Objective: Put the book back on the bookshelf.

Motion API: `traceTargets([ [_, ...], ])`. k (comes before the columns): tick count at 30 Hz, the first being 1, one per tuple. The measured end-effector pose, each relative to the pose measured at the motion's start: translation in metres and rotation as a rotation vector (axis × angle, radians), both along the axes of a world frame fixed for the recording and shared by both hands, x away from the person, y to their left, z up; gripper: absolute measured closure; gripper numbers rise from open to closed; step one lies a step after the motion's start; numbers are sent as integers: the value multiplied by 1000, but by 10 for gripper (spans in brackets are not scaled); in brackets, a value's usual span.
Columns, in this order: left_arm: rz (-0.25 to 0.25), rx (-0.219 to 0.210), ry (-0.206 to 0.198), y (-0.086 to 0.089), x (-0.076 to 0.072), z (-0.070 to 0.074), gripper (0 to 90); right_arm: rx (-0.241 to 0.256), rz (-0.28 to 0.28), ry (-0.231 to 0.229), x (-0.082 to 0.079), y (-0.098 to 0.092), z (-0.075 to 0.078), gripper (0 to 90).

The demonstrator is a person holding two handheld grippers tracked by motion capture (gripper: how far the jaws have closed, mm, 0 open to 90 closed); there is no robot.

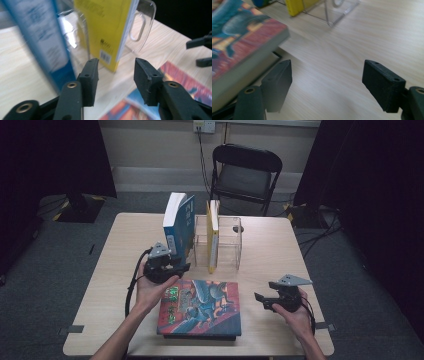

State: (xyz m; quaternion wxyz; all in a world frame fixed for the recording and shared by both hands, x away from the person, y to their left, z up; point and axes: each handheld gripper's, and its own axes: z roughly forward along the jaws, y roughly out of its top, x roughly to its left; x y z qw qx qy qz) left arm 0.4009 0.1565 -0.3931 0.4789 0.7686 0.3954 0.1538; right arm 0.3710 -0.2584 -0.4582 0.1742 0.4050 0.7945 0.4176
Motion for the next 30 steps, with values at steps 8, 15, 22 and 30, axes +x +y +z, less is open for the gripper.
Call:
traceTargets([
  [8,49,-23,54,43,-23,-17,518,-2,132,-55,11,51,32,233],
  [15,51,2,97,50,-36,-39,590,21,185,-18,27,86,14,303],
  [22,28,27,145,43,-44,-59,609,-3,213,-9,27,97,2,317],
  [30,66,-13,171,36,-37,-61,677,-35,255,-2,18,92,5,386],
])
